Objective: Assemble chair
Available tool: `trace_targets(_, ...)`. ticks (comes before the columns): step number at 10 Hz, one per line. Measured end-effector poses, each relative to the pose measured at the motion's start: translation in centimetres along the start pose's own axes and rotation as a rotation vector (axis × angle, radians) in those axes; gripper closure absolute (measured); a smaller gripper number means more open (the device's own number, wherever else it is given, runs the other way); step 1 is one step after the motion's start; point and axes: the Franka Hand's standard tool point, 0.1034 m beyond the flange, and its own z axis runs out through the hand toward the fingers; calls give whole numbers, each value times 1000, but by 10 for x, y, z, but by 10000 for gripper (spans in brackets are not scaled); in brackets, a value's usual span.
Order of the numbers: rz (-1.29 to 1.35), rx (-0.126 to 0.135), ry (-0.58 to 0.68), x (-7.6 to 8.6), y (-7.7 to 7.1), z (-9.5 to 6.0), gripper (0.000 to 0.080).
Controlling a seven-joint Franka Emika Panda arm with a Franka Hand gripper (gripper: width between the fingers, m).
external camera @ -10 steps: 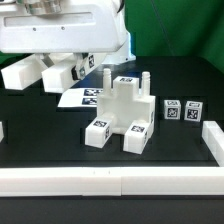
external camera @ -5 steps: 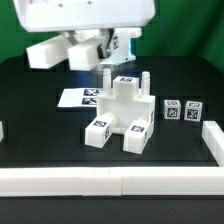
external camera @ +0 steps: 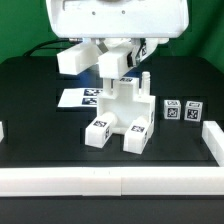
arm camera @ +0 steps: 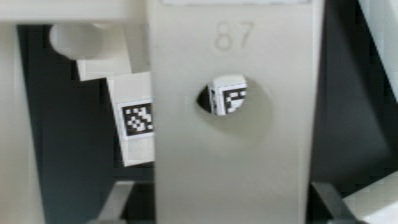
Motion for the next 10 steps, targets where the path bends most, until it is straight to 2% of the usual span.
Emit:
trace_targets(1,-2,-1,0,-1,-1,1,512)
trace_targets(3,-44,-22,20,-14,-16,7,512)
trace_targets(5,-67,-21,32,-17,-26,8,511)
trace_targets(10,-87,-24,40,-19,-27,14,511)
